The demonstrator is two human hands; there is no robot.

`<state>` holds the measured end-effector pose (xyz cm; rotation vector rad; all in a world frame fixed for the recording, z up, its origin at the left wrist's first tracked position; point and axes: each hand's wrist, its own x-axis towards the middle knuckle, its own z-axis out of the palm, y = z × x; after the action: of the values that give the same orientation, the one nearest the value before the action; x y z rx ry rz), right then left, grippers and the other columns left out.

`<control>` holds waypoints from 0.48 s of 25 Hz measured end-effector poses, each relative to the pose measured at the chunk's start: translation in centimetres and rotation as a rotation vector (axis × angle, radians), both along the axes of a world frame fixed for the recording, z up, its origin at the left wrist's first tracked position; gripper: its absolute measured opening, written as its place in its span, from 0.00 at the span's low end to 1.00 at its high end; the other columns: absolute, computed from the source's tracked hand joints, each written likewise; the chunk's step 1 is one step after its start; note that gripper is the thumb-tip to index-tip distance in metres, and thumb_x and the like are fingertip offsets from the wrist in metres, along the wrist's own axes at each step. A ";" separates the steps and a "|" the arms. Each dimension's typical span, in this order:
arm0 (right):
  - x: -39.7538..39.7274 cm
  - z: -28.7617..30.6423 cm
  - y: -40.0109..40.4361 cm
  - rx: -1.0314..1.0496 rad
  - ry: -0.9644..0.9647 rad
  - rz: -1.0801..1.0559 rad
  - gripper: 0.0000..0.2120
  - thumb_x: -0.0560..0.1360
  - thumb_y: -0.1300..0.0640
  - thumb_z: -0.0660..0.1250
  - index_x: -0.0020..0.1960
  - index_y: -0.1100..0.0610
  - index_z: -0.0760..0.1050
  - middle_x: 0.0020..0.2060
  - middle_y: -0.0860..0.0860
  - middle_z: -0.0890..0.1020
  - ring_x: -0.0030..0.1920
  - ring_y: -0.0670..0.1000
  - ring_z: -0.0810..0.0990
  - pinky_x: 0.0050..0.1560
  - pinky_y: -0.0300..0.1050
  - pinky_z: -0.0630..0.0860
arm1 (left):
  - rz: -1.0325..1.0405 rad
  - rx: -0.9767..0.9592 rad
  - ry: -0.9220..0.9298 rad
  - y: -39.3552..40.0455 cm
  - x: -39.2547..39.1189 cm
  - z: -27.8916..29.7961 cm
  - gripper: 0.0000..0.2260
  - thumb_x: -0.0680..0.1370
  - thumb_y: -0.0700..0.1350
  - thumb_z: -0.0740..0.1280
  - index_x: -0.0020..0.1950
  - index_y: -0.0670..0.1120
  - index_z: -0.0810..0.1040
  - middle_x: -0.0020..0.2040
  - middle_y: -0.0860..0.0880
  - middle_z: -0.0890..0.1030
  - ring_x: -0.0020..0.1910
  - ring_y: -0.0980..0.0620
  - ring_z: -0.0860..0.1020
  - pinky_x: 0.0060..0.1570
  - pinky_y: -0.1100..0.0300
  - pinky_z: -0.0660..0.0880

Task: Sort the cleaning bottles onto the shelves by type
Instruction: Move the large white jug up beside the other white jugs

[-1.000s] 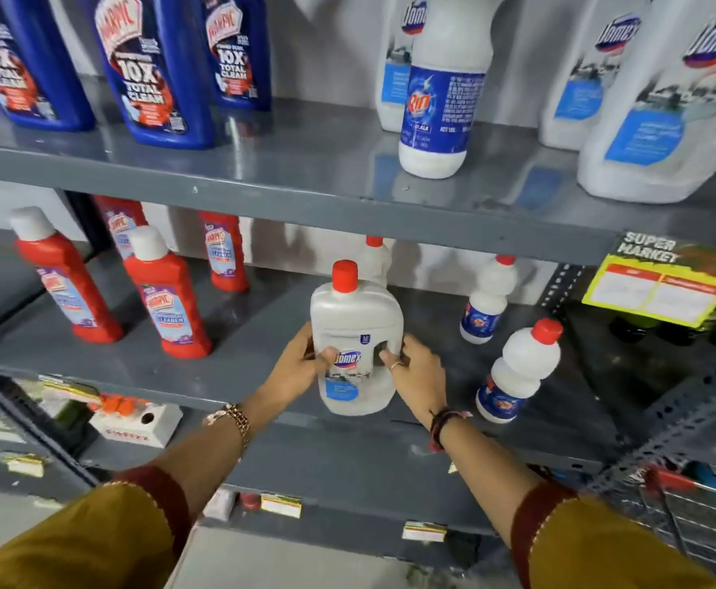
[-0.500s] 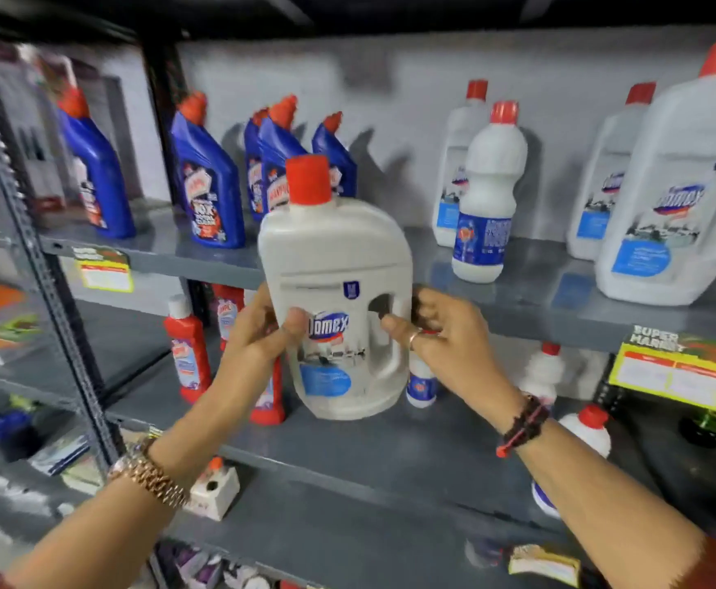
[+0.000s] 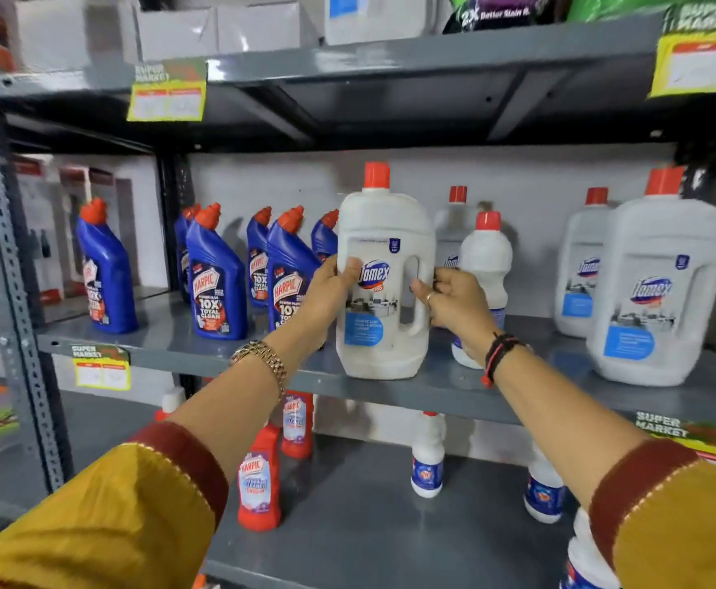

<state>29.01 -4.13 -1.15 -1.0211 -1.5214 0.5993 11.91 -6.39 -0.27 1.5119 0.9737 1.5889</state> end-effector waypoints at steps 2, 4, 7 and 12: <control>-0.1 -0.1 1.2 -0.025 -0.006 -0.033 0.10 0.70 0.60 0.69 0.50 0.56 0.78 0.49 0.56 0.84 0.50 0.56 0.82 0.55 0.59 0.79 | -0.035 -0.055 0.007 1.7 0.1 0.4 0.13 0.79 0.48 0.57 0.59 0.43 0.74 0.46 0.49 0.82 0.43 0.54 0.81 0.38 0.62 0.77; -0.4 -0.5 2.2 -0.010 -0.052 -0.106 0.14 0.67 0.65 0.69 0.53 0.58 0.77 0.51 0.57 0.83 0.51 0.56 0.81 0.56 0.55 0.78 | -0.045 -0.073 0.013 3.6 0.2 0.6 0.13 0.79 0.47 0.58 0.58 0.42 0.74 0.46 0.48 0.82 0.44 0.52 0.81 0.44 0.57 0.78; -0.8 -1.1 3.7 -0.015 -0.093 -0.180 0.18 0.65 0.70 0.66 0.53 0.58 0.75 0.52 0.57 0.81 0.52 0.57 0.80 0.55 0.55 0.78 | -0.043 -0.102 0.019 6.1 0.6 0.5 0.15 0.79 0.47 0.59 0.60 0.40 0.73 0.51 0.44 0.82 0.46 0.50 0.81 0.44 0.57 0.78; -0.2 -2.3 3.2 0.063 -0.108 -0.138 0.22 0.69 0.72 0.59 0.60 0.56 0.72 0.55 0.52 0.79 0.56 0.52 0.78 0.57 0.41 0.76 | 0.029 0.000 -0.011 6.1 0.9 -1.2 0.18 0.77 0.47 0.63 0.65 0.44 0.68 0.60 0.47 0.79 0.53 0.53 0.80 0.44 0.66 0.77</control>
<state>28.84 -0.93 -3.49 -1.1146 -1.5392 0.4031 12.80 -0.32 -1.42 1.4930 0.9938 1.6161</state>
